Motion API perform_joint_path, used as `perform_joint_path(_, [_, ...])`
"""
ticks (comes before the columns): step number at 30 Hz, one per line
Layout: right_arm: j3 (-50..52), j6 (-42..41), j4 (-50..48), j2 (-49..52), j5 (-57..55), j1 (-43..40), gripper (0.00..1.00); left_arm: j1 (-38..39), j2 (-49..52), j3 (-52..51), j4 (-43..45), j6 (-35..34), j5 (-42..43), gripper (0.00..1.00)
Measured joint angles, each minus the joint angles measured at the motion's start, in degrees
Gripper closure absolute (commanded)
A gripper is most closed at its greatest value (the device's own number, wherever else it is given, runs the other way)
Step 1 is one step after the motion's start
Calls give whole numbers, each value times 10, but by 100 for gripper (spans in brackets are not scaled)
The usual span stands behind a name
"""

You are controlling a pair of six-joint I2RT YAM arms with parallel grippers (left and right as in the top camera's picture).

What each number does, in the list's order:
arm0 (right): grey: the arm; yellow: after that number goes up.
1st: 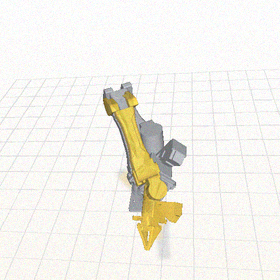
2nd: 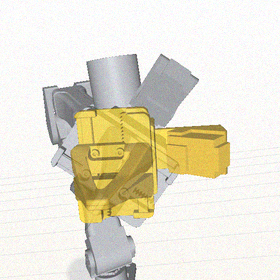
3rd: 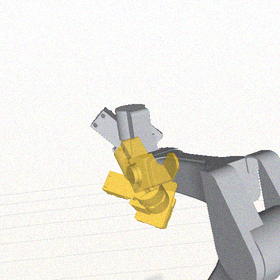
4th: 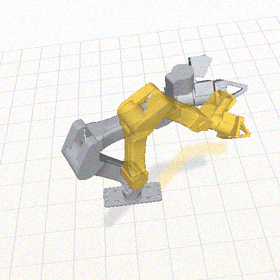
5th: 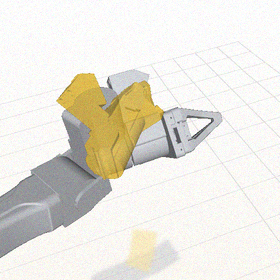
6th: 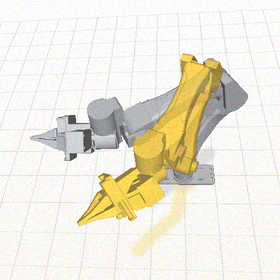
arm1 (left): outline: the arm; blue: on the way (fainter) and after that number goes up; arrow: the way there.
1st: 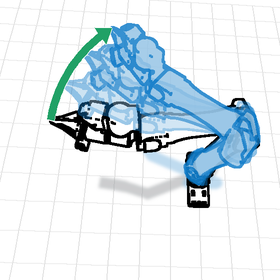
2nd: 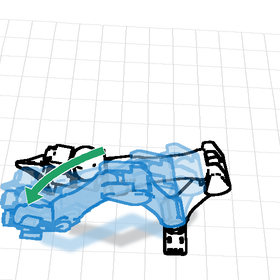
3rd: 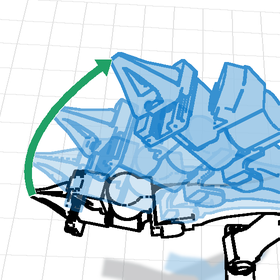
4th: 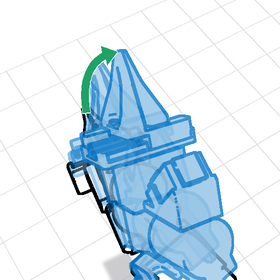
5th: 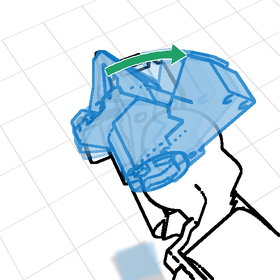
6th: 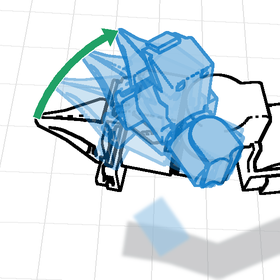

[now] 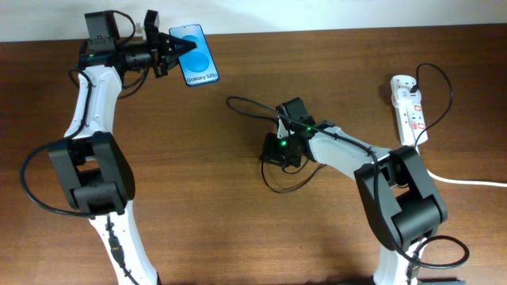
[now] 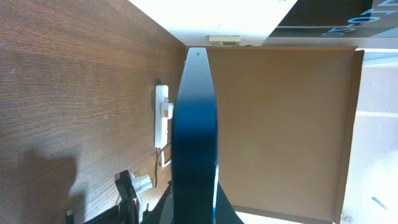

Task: Plug charger to phone and switch on socket
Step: 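Align the USB-C plug under the phone's bottom port with the right gripper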

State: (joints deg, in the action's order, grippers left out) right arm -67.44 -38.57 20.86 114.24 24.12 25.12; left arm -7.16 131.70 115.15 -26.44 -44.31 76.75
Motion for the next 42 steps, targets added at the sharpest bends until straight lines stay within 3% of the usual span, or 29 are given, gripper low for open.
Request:
perform_joint_path(1, [0,0,-4,2,0,0,94,0,0,0,0,0,0,100])
perform_joint_path(2, [0,-6,-11,4,-1,0,96,0,0,0,0,0,0,100])
perform_joint_path(7, [0,57,-34,3,70,-2,96,0,0,0,6,12,17,100])
perform_joint_path(10, [-1,158,-36,-124,162,-6,96,3,0,0,45,36,84,100])
perform_joint_path(12, [-6,181,-28,-212,188,-6,96,12,0,0,46,41,102,100])
perform_joint_path(21, [-7,57,-79,-221,197,1,96,101,0,0,46,40,68,100])
perform_joint_path(31, [-7,-1,-126,-221,150,1,96,106,0,0,46,24,52,100])
perform_joint_path(37, [-7,-44,-145,-221,147,1,96,106,0,0,49,-32,71,100])
perform_joint_path(42, [-7,-61,-155,-221,147,1,96,109,0,0,62,-39,81,100])
